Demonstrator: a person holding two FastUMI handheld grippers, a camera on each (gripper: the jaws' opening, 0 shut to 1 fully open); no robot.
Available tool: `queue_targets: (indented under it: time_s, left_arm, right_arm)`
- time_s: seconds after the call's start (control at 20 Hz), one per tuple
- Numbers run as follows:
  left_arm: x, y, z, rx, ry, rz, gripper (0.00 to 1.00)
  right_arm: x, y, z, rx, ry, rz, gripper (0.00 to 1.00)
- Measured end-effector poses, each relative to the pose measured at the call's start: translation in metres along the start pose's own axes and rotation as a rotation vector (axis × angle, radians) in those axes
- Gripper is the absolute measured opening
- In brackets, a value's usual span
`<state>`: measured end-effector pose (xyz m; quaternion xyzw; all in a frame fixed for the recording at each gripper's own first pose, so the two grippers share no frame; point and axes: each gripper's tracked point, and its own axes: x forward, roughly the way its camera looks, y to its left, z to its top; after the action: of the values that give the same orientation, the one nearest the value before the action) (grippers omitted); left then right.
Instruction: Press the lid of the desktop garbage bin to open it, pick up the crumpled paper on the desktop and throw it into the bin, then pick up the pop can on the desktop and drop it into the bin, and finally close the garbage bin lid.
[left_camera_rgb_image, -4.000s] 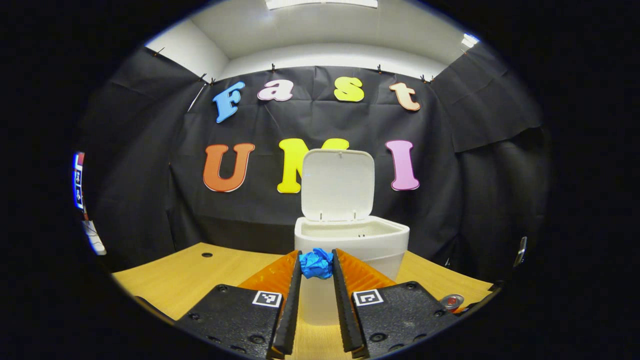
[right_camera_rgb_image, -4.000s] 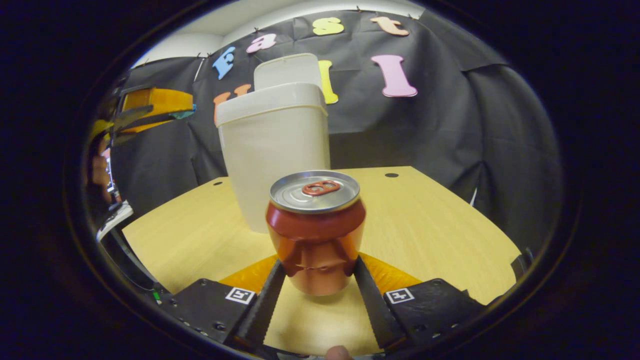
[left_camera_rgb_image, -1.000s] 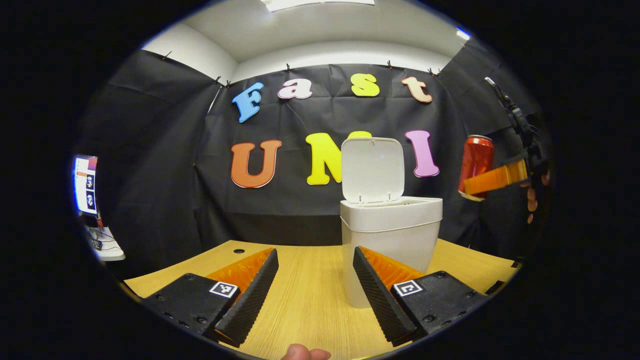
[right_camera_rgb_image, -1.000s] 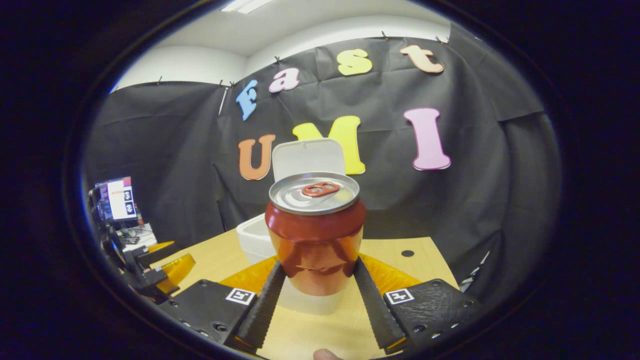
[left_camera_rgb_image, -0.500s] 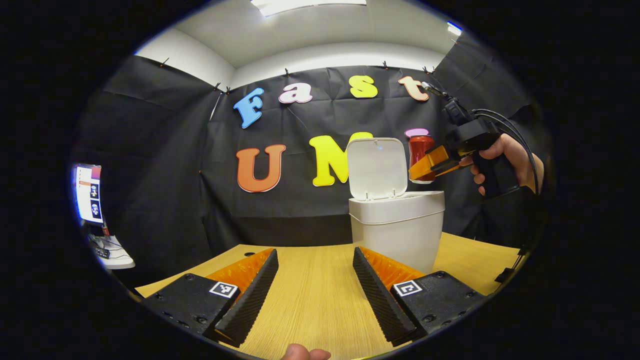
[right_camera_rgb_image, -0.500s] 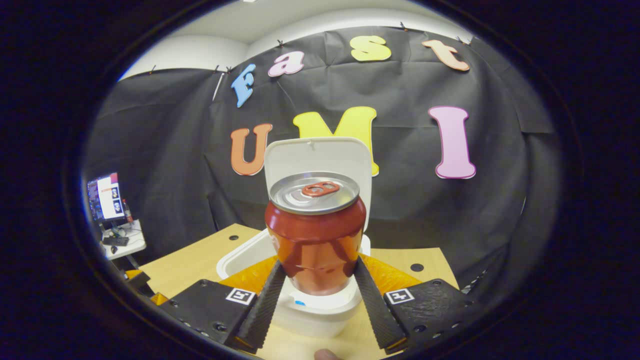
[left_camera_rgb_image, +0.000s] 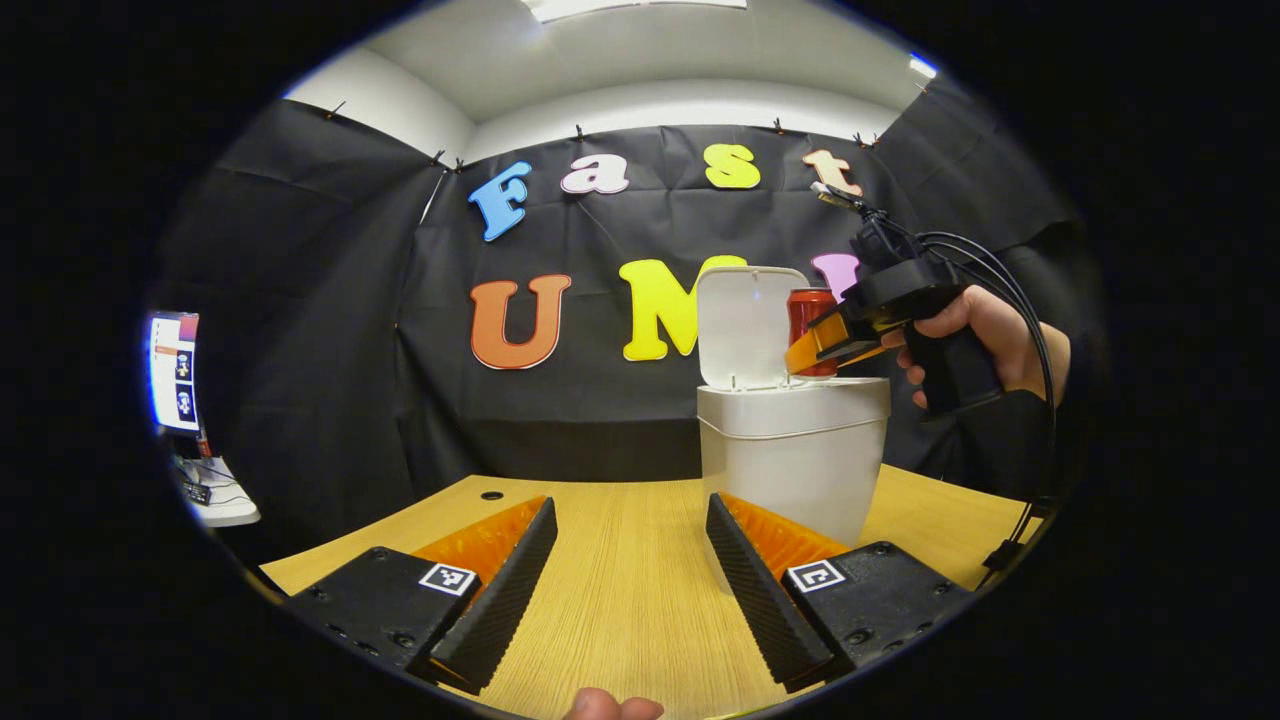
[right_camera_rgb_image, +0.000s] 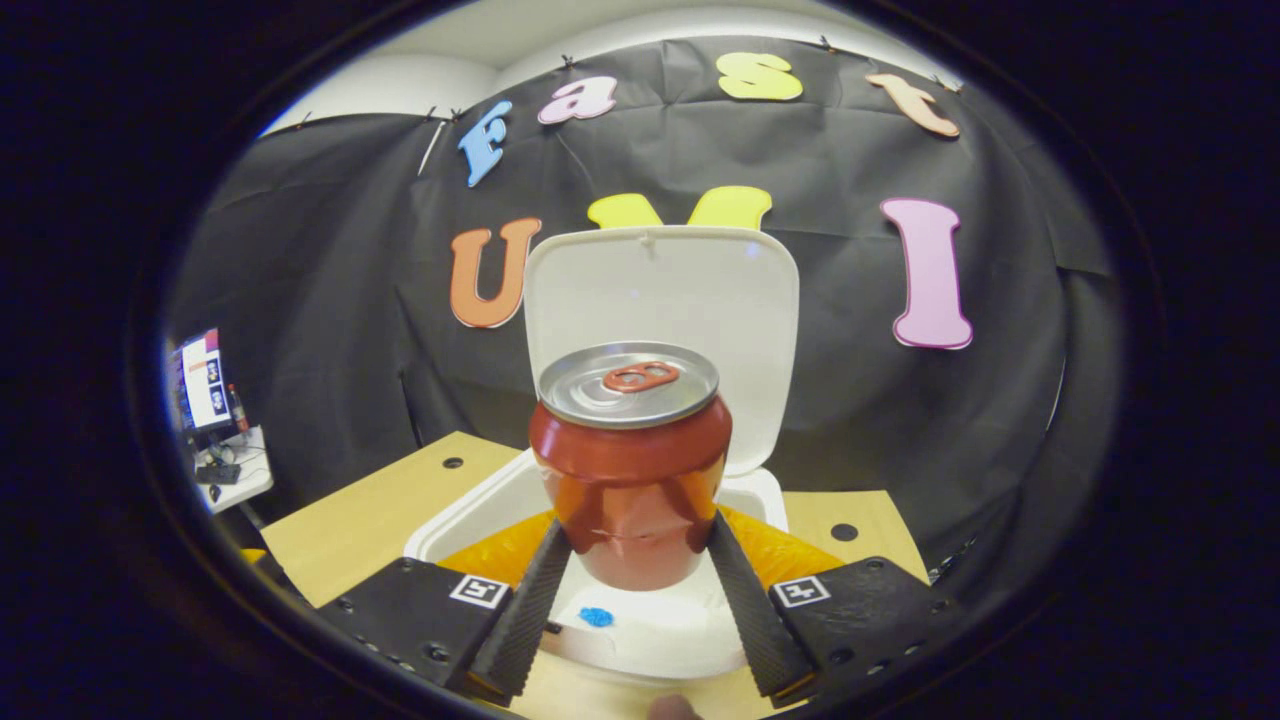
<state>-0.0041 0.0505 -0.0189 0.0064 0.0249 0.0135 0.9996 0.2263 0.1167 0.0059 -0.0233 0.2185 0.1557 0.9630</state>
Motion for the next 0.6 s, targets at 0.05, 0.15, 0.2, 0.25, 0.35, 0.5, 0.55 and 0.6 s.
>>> queue_targets:
  time_s: [0.05, 0.15, 0.2, 0.25, 0.35, 0.5, 0.55, 0.6]
  left_arm:
    - [-0.0002, 0.0032, 0.0000, 0.000, -0.001, 0.006, 0.97]
    - [0.0002, 0.0079, 0.0001, 0.000, -0.003, 0.015, 0.97]
    - [-0.0002, 0.0085, 0.0012, 0.001, -0.003, 0.015, 0.97]
    - [0.0015, 0.0077, 0.0024, 0.000, 0.000, 0.014, 0.97]
    - [0.0018, 0.0070, 0.0009, 0.001, 0.004, 0.014, 0.97]
    - [0.0017, 0.0042, -0.0002, -0.007, 0.009, 0.009, 0.97]
    - [0.0012, 0.0042, -0.0007, -0.006, 0.010, 0.006, 0.97]
    - [0.0016, 0.0034, -0.0002, -0.004, 0.008, 0.005, 0.97]
  right_arm:
    - [0.0006, 0.0000, -0.0005, -0.002, 0.002, -0.005, 0.81]
    - [0.0020, 0.0001, -0.0005, 0.002, 0.006, -0.008, 0.81]
    - [0.0021, -0.0007, -0.0002, 0.008, 0.007, -0.009, 0.81]
    - [0.0024, -0.0010, -0.0010, 0.009, 0.008, -0.013, 0.82]
    - [0.0030, -0.0037, -0.0016, 0.011, 0.009, -0.023, 0.82]
    - [-0.0006, -0.0063, -0.0008, 0.018, 0.002, -0.030, 0.82]
    - [-0.0026, -0.0075, 0.0013, 0.022, -0.006, -0.032, 0.82]
    - [-0.0055, -0.0084, 0.0046, 0.025, -0.017, -0.033, 0.82]
